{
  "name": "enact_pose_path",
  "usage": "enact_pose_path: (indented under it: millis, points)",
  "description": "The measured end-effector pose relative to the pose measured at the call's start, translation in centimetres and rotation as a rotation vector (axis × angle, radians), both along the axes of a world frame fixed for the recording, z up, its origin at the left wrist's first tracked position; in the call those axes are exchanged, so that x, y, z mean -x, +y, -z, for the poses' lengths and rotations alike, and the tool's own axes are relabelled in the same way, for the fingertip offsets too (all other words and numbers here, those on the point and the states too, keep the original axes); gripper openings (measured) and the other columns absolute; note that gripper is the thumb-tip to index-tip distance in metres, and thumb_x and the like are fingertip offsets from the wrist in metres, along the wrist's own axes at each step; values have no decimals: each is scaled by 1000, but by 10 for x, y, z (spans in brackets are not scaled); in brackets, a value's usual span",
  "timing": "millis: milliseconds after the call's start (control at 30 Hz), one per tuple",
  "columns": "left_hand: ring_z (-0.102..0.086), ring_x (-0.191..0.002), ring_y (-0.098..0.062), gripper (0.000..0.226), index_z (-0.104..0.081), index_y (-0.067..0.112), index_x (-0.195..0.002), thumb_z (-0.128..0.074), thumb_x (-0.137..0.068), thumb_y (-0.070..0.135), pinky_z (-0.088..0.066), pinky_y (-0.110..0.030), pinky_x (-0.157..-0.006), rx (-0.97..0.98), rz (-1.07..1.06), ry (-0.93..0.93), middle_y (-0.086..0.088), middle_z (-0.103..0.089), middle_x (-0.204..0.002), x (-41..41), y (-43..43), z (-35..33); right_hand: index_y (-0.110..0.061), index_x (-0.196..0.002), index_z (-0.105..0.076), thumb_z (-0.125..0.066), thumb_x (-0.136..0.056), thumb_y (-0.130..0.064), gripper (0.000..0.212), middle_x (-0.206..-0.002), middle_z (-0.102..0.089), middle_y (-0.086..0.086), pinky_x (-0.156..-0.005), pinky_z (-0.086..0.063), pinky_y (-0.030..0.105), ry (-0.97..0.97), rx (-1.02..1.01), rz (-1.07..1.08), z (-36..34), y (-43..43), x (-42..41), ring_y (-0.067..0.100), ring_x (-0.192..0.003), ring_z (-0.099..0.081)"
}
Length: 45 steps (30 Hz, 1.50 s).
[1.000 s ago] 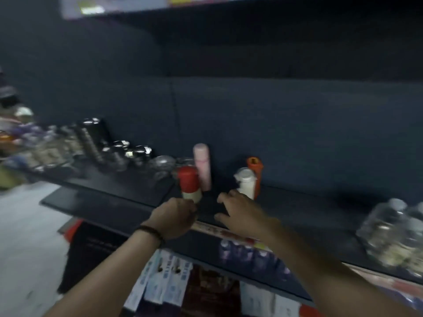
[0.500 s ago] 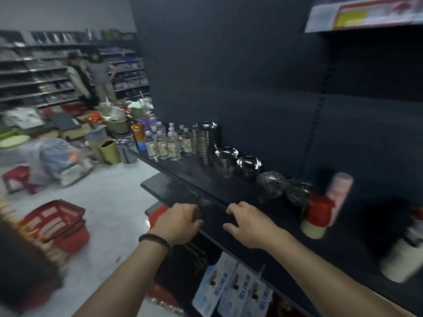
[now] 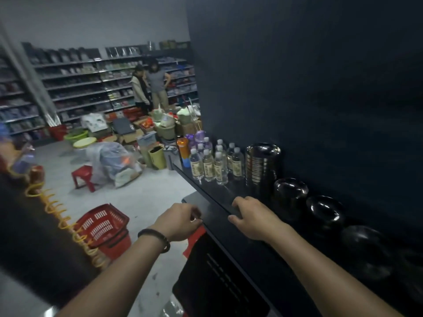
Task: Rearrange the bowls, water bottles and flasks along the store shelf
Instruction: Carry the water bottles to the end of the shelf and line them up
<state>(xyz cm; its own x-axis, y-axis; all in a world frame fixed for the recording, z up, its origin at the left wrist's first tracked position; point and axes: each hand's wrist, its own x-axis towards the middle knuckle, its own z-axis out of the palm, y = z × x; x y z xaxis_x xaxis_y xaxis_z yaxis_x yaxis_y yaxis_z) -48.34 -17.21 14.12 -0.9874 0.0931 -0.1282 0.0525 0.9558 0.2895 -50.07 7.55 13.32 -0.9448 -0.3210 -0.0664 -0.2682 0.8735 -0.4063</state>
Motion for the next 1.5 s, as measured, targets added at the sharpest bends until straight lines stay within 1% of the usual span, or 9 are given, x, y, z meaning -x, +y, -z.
enact_pose_path:
  millis: [233, 433, 633, 833, 933, 1100, 1233, 1300, 1500]
  points:
    - [-71, -107, -13, 37, -71, 26, -133, -65, -102, 45, -58, -31, -95, -95, -58, -19, 5, -76, -124, 97, -48, 0, -23, -141, -57, -62, -103, -50, 48, -137, -59, 2, -99, -55, 40, 5, 2, -11, -16, -46, 101, 23, -120, -61]
    - [-66, -107, -13, 40, -68, 27, -137, -66, -101, 44, -53, -26, -93, -159, -54, -30, 2, -72, -131, 194, -99, 19, -25, -126, -63, -66, -102, -43, 30, -122, -66, -2, -91, -60, 40, -12, 83, 44, -11, -103, 189, 18, -107, -66]
    - [-65, -121, -20, 46, -62, 21, -142, -66, -101, 40, -54, -32, -101, -200, 12, -69, -2, -68, -137, 320, -163, 48, -27, -107, -62, -63, -104, -35, 9, -98, -65, -3, -69, -52, 32, -15, 72, 93, -2, -188, 299, 15, -86, -65]
    - [-67, -116, -24, 38, -63, 19, -130, -68, -97, 37, -56, -38, -99, -271, 73, -146, -3, -71, -126, 419, -200, 74, -20, -120, -59, -59, -99, -29, 22, -124, -67, 10, -80, -49, 35, 13, -32, 222, 16, -259, 426, 33, -108, -67]
    - [-67, -114, -23, 35, -63, 23, -129, -67, -97, 38, -57, -38, -97, -271, 105, -196, 0, -72, -124, 448, -211, 90, -18, -119, -55, -55, -104, -27, 17, -123, -64, 11, -75, -44, 37, 37, -105, 241, 32, -277, 468, 35, -107, -67]
    - [-69, -116, -21, 53, -63, 37, -123, -56, -78, 64, -58, -43, -99, -258, 162, -246, 7, -73, -122, 472, -226, 115, -23, -103, -48, -55, -103, -21, 7, -122, -61, 14, -72, -40, 37, -26, -160, 270, 57, -294, 498, 33, -104, -66]
    - [-66, -123, -24, 37, -64, 22, -134, -64, -100, 36, -55, -39, -103, -242, 198, -267, -3, -70, -133, 476, -227, 118, -19, -117, -53, -55, -102, -17, 15, -130, -58, 16, -78, -43, 36, -43, -182, 293, 65, -300, 507, 34, -113, -64]
    - [-65, -123, -26, 37, -63, 19, -134, -62, -101, 34, -55, -38, -102, -231, 208, -267, -6, -69, -133, 476, -230, 122, -10, -129, -55, -54, -103, -14, 27, -129, -57, 17, -83, -47, 35, -52, -195, 282, 67, -304, 508, 36, -114, -64]
    - [-64, -127, -24, 46, -59, 23, -141, -68, -98, 37, -54, -37, -106, -282, 206, -224, -2, -67, -138, 482, -240, 120, -11, -123, -55, -58, -104, -13, 19, -118, -60, 11, -78, -48, 36, -22, -186, 252, 66, -300, 496, 28, -102, -67]
